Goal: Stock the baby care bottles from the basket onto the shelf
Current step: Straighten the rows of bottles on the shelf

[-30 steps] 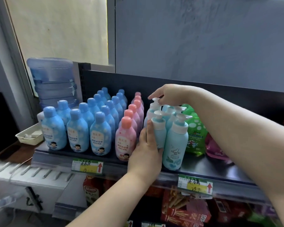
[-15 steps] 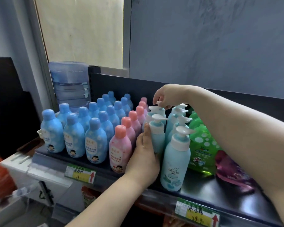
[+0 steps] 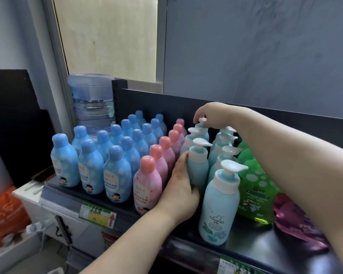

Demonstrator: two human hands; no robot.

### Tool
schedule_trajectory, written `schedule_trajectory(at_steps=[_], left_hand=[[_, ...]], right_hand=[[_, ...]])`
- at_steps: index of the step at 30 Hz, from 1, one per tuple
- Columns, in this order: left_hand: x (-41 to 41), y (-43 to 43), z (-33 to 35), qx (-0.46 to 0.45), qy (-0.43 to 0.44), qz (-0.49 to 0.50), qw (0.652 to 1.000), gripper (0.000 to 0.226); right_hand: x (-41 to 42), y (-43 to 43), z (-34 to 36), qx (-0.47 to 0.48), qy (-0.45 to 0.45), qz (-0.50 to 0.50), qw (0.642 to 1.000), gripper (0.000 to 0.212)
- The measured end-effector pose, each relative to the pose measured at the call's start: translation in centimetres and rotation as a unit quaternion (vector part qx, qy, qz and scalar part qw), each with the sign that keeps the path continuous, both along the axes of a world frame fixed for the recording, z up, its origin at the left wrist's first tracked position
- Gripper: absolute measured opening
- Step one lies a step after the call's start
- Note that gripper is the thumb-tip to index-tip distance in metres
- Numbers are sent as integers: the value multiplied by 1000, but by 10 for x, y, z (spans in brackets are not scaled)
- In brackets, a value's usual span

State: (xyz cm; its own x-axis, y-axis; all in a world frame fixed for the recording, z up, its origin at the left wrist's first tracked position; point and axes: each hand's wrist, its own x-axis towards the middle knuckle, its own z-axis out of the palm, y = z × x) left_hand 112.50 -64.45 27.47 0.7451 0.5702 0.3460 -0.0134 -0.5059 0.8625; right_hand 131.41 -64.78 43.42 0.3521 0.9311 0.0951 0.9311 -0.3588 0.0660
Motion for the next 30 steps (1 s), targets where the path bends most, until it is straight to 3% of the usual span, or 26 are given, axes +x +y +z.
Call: schedule_trajectory(at_steps=[4,7,15,22,27,30], left_hand=[[-2,-1,6,-3,2,-18,1000,83],[0,-1,9,-3,-9,-19,1000,83],[13,-2,1,-8,-62,35,997,79],[5,-5,11,-12,-47,28,998,83],[-35,-47,21,7,-148,44,988,54],[-39,-63,24,43,-107,-12,993,74]], right_hand=[[-20,-9,15,54,64,4,996,26],[-38,-16,17,11,109,19,994,20],[-41,-13,8,18,67,-29,997,22],[-45,-28,8,60,22,-50,997,32],[-70,-72,18,148,44,-22,988,14],[-87,-92,15,150,70,-21,986,9]])
